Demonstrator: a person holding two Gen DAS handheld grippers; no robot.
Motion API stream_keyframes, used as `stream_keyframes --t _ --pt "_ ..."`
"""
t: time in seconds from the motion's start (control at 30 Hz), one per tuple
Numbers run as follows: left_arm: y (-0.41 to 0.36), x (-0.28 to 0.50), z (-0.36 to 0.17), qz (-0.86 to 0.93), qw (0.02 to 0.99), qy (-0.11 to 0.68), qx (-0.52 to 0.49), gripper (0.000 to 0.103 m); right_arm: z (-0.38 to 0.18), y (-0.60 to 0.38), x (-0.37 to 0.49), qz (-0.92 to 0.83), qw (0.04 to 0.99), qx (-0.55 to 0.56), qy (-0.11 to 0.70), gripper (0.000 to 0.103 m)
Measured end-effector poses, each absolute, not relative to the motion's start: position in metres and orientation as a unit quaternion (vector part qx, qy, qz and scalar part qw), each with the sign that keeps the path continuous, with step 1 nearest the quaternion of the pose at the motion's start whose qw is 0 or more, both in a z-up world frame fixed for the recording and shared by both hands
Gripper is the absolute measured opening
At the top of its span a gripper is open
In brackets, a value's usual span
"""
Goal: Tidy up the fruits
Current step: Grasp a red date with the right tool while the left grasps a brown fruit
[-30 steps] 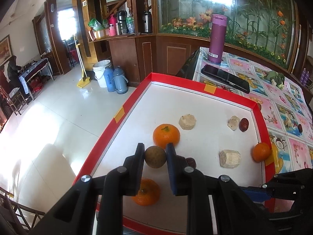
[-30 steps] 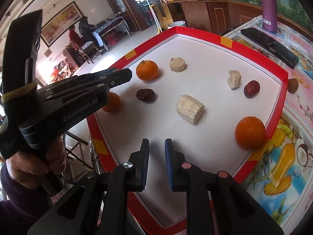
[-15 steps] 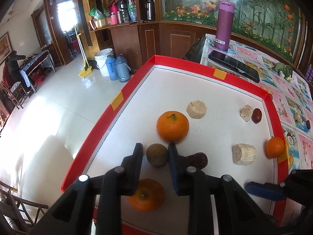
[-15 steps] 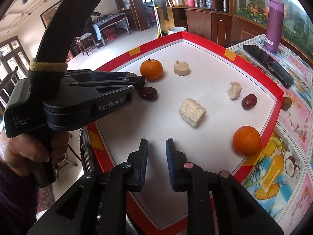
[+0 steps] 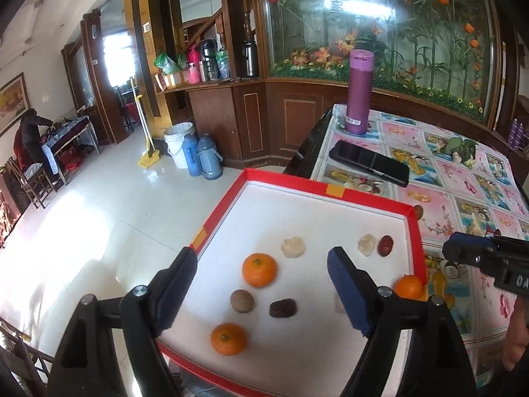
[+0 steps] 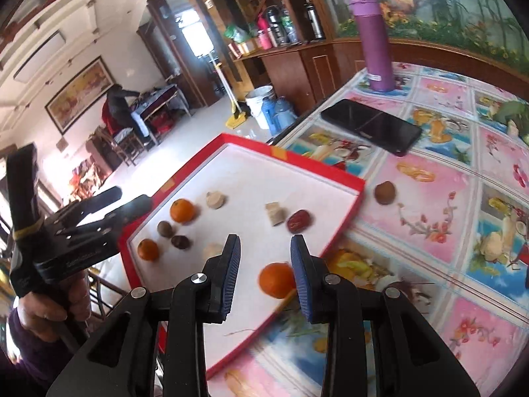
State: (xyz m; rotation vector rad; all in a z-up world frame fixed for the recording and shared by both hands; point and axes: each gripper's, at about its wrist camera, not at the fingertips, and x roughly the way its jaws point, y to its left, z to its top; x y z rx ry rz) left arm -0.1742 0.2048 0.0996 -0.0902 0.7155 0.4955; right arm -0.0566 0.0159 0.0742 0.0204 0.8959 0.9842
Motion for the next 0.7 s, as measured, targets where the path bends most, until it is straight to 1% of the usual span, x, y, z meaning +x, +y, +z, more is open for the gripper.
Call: stream_keyframes --t 0.03,0.23,0.47,0.7 --pt "0.198 -0.173 0.103 0.232 0.909 0.344 -0.039 0.088 0.076 0.004 -0.047 0.448 0.790 0.024 0.417 0.030" --pt "0.157 -0.156 0.111 0.183 0.921 0.343 -0.006 0.092 0.083 -0.073 -0.002 0.395 0.812 0.099 0.419 0.030" --pt "0.111 -0.133 0.101 0.135 0.922 0.361 0.040 0.092 0.082 -0.150 0.031 0.350 0.816 0.176 0.425 0.031" --pt "0.083 -0.123 0.092 0.101 0.918 0.377 0.065 0.092 0.070 -0.164 0.044 0.316 0.811 0.175 0.460 0.031"
